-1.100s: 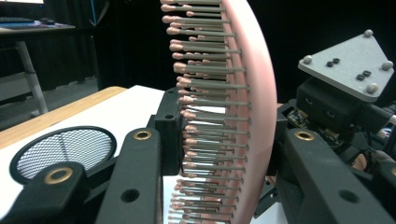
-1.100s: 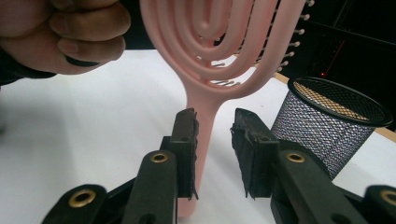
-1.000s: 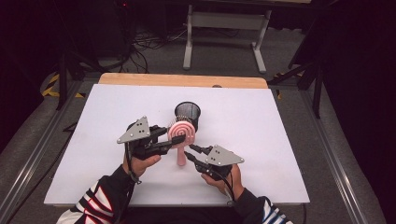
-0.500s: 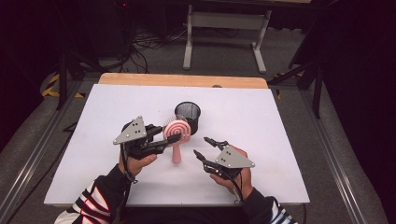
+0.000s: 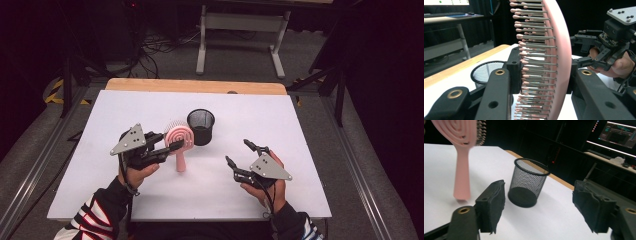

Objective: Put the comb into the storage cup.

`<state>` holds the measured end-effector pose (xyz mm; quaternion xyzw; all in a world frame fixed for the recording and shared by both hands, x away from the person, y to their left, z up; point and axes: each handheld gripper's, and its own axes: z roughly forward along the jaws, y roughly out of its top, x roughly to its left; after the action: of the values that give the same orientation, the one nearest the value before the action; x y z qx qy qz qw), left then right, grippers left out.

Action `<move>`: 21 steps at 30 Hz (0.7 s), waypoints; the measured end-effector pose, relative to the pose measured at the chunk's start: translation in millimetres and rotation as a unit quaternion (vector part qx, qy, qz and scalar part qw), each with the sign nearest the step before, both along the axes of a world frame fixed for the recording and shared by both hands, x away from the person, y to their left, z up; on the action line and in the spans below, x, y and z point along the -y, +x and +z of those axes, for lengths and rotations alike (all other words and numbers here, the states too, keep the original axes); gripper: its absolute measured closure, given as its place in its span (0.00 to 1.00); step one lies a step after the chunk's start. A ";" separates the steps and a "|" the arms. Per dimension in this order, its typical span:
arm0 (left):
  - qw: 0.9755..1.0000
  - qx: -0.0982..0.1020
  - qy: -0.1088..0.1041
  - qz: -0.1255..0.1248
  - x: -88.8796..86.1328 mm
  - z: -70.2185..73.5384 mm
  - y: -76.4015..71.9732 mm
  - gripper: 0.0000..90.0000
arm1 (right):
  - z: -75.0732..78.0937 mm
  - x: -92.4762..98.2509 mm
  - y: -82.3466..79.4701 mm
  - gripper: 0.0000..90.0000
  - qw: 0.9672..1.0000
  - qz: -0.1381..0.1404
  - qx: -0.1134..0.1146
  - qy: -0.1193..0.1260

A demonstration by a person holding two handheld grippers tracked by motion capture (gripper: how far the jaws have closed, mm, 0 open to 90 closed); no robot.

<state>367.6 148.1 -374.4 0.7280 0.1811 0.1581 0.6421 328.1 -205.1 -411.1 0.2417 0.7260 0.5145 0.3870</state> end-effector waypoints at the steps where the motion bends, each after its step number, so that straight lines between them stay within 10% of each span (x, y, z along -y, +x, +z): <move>1: 1.000 0.000 0.000 0.000 0.0 0.0 0.0 0.71 | -0.6 1.1 0.3 0.27 1.000 -0.003 0.000 0.001; 21: 0.999 0.001 -0.003 0.044 -29.7 0.4 10.1 0.71 | -10.3 7.3 -3.4 0.05 1.000 -0.018 0.001 -0.015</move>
<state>377.7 177.9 -374.0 0.7173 0.2127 0.1859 0.6369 324.7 -212.3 -421.4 0.2488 0.7289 0.4963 0.4005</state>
